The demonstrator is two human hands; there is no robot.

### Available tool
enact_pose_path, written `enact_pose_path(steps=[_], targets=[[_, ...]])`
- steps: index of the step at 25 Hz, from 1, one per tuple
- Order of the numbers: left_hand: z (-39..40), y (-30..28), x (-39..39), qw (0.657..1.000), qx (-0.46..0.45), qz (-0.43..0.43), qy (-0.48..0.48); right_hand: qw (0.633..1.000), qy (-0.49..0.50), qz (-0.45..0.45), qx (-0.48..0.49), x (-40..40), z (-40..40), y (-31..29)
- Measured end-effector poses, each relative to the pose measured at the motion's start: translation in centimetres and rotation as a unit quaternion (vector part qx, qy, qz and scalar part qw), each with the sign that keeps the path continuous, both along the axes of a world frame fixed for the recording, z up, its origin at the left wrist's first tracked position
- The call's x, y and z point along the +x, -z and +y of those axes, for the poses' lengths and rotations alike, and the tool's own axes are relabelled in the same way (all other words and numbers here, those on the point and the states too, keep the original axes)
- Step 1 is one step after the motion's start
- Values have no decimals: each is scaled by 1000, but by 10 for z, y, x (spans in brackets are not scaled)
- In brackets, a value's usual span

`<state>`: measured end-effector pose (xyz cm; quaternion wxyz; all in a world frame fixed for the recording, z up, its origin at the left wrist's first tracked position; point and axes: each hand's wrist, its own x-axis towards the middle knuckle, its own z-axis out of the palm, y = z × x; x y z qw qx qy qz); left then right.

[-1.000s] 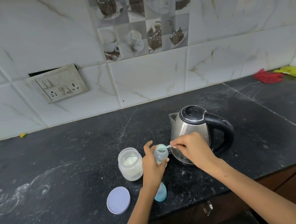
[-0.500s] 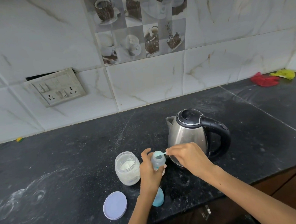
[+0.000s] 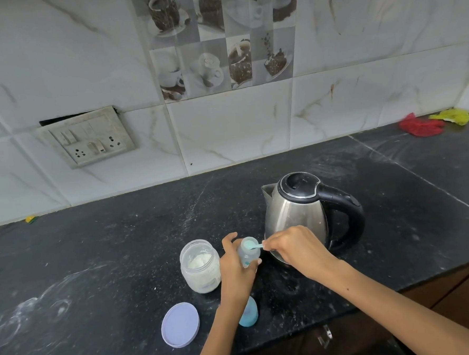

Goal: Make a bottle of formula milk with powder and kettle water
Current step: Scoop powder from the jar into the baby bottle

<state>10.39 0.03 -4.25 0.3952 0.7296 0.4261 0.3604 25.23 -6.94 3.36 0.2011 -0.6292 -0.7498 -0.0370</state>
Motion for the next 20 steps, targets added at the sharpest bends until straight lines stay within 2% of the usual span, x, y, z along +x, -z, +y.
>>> enact_pose_path(steps=[2,9,15,18,20], targets=[[0,-1,1,1000,1,-1,1,1000,-7,18,23,3,-2,2],[0,2,3,1000,-11,7,1,1000,17,14,-17,4,1,2],[-1,4,3,1000,-23,2,-7,1000,-2,14,-2,6,1,3],[0,6,4,1000,-28,-5,-11,999,8,3,-43,5,5,2],[-1,7,5,999,-34,-24,-18,998,13,52,-12,6,7,2]])
